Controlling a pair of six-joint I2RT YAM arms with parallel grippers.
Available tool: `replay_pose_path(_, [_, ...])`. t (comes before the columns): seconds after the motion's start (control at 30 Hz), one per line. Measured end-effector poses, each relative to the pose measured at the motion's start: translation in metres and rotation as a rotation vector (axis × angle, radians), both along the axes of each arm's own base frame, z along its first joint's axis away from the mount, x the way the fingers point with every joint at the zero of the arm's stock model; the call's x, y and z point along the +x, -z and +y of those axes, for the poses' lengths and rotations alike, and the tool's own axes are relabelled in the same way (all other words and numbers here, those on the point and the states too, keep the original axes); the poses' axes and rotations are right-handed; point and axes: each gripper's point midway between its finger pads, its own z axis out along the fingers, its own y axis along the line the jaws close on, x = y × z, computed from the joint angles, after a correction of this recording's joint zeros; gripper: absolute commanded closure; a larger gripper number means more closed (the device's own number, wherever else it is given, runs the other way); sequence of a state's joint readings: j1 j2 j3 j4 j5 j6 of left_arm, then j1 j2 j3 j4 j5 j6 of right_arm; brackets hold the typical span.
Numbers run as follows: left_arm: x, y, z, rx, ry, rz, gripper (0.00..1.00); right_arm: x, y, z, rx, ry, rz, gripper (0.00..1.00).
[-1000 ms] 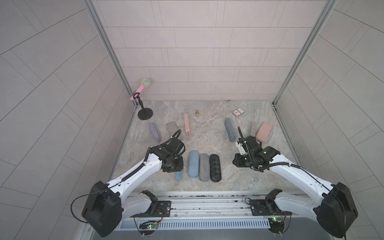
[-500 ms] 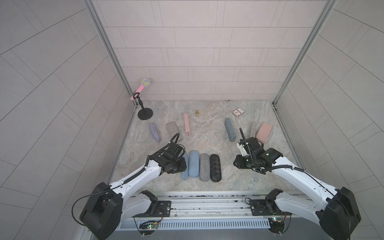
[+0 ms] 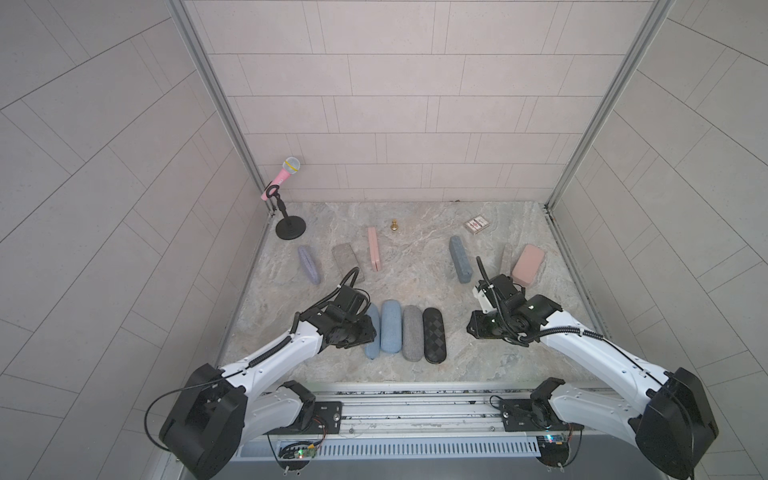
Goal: Close the glasses case
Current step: Place the glasses case at the center of the board, then pick up the glasses case at the center of the board.
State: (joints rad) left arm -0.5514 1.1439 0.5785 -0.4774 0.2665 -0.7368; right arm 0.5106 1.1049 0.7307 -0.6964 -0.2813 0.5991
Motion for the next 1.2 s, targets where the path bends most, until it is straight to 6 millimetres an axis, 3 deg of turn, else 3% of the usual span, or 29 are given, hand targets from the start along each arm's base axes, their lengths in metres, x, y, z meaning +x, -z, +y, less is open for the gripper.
replay_pose_path(0.3, [0.008, -0.027, 0.017, 0.073, -0.028, -0.057, 0.44, 0.004, 0.0, 0.003, 0.011, -0.003, -0.009, 0.68])
replay_pose_path(0.5, [0.021, -0.051, 0.031, 0.128, -0.078, -0.107, 0.33, 0.005, 0.003, 0.007, 0.017, -0.008, 0.001, 0.67])
replay_pose_path(0.6, [0.042, -0.074, 0.047, 0.152, -0.148, -0.138, 0.27, 0.005, 0.006, 0.009, 0.017, -0.019, 0.015, 0.61])
replay_pose_path(0.73, [0.084, -0.107, 0.081, 0.191, -0.282, -0.163, 0.23, 0.009, 0.003, 0.012, 0.016, -0.039, 0.016, 0.56])
replay_pose_path(0.83, [0.117, -0.12, 0.108, 0.235, -0.364, -0.156, 0.23, 0.015, 0.0, 0.016, 0.014, -0.056, 0.009, 0.54])
replay_pose_path(1.0, [0.162, -0.117, 0.143, 0.332, -0.432, -0.081, 0.22, 0.021, 0.001, 0.021, 0.007, -0.085, 0.021, 0.53])
replay_pose_path(1.2, [0.2, -0.091, 0.171, 0.429, -0.463, 0.015, 0.22, 0.023, 0.016, 0.024, -0.009, -0.117, 0.076, 0.52])
